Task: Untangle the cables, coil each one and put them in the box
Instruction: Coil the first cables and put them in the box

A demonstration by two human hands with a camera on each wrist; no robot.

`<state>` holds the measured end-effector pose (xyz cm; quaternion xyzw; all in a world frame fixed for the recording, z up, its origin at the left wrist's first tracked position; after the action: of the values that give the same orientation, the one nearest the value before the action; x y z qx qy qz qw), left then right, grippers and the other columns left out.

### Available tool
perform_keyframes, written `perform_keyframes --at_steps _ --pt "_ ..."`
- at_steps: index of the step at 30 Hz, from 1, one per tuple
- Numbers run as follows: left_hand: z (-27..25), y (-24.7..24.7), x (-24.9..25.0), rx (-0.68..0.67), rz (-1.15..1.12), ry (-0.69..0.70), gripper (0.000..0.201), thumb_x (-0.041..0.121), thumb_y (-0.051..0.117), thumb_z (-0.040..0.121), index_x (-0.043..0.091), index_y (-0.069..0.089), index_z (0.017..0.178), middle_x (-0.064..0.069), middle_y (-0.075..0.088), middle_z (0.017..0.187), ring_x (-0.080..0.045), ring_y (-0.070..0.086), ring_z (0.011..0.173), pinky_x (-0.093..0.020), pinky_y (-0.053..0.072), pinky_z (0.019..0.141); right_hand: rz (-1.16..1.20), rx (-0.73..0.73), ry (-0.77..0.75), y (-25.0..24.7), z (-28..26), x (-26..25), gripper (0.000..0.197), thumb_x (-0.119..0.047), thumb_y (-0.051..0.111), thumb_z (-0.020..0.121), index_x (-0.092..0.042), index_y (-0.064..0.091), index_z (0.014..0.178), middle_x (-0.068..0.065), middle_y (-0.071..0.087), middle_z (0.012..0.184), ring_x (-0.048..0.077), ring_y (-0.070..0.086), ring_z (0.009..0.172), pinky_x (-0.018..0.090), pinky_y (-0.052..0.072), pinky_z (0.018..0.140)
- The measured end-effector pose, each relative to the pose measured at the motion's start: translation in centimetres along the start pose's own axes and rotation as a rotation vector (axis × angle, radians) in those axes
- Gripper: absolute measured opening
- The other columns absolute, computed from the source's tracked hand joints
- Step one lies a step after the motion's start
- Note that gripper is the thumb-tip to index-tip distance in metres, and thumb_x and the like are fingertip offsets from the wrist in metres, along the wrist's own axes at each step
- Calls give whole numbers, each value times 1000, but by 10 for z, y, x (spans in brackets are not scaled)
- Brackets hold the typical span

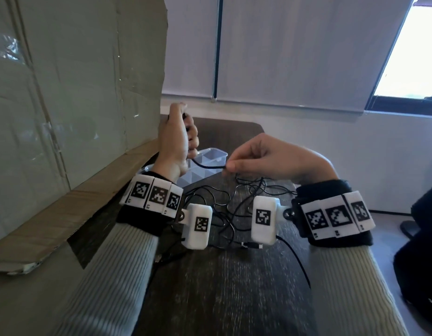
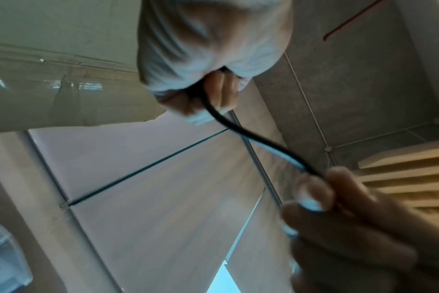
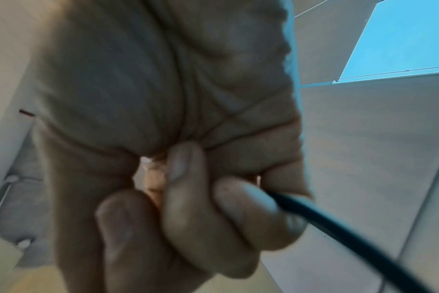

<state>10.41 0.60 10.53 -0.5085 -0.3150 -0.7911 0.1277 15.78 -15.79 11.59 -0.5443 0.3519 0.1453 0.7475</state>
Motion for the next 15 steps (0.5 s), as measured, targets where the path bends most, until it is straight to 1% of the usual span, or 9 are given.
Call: perform_keyframes --at_steps 1,3,4,5,7,9,11,13,15 --pt "0 -1 0 -3 42 -12 47 40 38 94 24 29 51 7 23 44 -10 14 39 -16 10 38 1 20 -29 -4 -3 -2 18 -32 63 92 -21 77 95 34 64 91 32 49 68 37 44 65" --pt "-3 1 -2 -62 223 10 53 53 34 96 23 32 53 5 29 45 -11 19 38 -18 13 37 7 80 -73 -8 -4 -6 17 -29 61 93 -22 77 94 30 65 91 28 48 69 31 41 65" --pt "-4 4 -4 -101 397 69 57 57 29 96 21 35 52 2 33 47 -12 22 38 -20 18 37 1 113 -95 -8 -3 -9 17 -28 62 92 -22 77 92 23 69 87 29 53 70 31 44 67" --pt "-7 8 -6 -139 582 147 63 59 25 96 17 38 51 -2 35 48 -15 27 39 -21 24 38 -1 150 -122 -7 -2 -12 17 -25 62 92 -20 78 90 11 73 81 23 58 69 28 48 70" --pt "-11 16 -9 -207 788 230 79 64 14 95 6 47 52 -7 44 49 -18 41 43 -26 37 49 3 236 -160 -6 -1 -16 18 -14 60 94 -9 77 89 -13 69 63 0 55 55 9 41 62" --pt "-10 19 -13 -295 739 165 91 71 3 88 5 56 56 -4 53 49 -16 50 46 -31 41 56 15 323 -158 -9 2 -12 18 -7 58 95 -1 73 91 -21 61 52 -6 53 48 4 38 54" --pt "-11 20 -13 -419 694 86 94 74 -3 82 7 58 58 -3 56 51 -13 49 45 -28 40 54 23 395 -161 -10 4 -10 16 -8 59 95 -5 74 91 -21 65 56 -8 58 53 6 43 59" --pt "-16 19 -9 -525 710 57 87 75 8 85 9 60 63 -2 56 53 -10 45 45 -22 36 48 40 444 -168 -8 9 -7 13 -13 64 92 -10 77 90 -11 74 74 -2 67 71 17 51 75" --pt "-20 16 -3 -591 776 72 63 63 39 91 9 64 70 3 56 54 -6 44 46 -19 34 46 106 504 -166 -9 13 -4 5 -14 72 86 -14 76 83 -7 75 75 4 69 74 20 53 74"
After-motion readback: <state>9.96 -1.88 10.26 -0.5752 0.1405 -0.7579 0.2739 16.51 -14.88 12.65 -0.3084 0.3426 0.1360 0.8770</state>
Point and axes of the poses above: each hand's wrist, its own z-axis towards the middle knuckle, its own y-axis out of the palm, x = y × z, the point moved 3 cm from there along z, towards the middle knuckle
